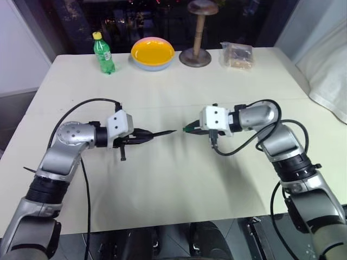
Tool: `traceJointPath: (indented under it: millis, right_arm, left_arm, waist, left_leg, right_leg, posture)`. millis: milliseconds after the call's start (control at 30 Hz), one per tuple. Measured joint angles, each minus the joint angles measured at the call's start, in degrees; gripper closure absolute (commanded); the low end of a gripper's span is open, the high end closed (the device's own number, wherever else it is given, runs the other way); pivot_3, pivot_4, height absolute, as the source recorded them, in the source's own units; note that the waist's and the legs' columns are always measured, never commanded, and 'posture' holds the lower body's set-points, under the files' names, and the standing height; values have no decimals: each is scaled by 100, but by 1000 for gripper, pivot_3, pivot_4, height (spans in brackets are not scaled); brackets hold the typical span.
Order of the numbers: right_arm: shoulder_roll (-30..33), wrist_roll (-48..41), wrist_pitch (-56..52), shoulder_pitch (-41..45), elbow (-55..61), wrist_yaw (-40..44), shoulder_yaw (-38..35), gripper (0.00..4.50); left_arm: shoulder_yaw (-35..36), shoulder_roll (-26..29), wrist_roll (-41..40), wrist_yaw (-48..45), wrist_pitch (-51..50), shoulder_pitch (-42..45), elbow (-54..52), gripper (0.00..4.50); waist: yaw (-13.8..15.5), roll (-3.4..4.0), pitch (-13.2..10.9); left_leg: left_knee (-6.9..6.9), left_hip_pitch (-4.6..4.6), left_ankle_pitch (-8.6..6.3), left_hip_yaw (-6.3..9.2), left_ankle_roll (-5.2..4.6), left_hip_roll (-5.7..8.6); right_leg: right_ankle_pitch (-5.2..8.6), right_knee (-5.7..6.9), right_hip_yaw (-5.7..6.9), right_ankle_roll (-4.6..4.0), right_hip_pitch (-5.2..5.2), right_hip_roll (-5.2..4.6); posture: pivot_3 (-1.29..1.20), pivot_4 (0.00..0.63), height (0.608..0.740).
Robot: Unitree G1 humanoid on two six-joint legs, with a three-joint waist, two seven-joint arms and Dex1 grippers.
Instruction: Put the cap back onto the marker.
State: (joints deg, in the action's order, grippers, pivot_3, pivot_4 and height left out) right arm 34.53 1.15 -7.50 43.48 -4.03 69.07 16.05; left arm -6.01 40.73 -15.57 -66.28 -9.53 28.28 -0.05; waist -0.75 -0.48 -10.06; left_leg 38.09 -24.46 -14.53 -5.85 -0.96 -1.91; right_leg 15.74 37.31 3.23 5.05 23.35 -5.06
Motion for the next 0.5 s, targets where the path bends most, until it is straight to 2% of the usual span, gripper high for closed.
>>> traceJointPath:
  millis: [500]
  right_arm:
    - [-88,-85,-172,11,53,0,53,4456]
  left_arm:
    - [-1,-94,4,28,-20,0,-86,4500]
  waist:
    - [-1,0,0]
  left_leg:
    - [1,0,0,0,0,0]
  right_leg:
    - [0,1,0,1,0,1]
  posture:
    - [0,150,740]
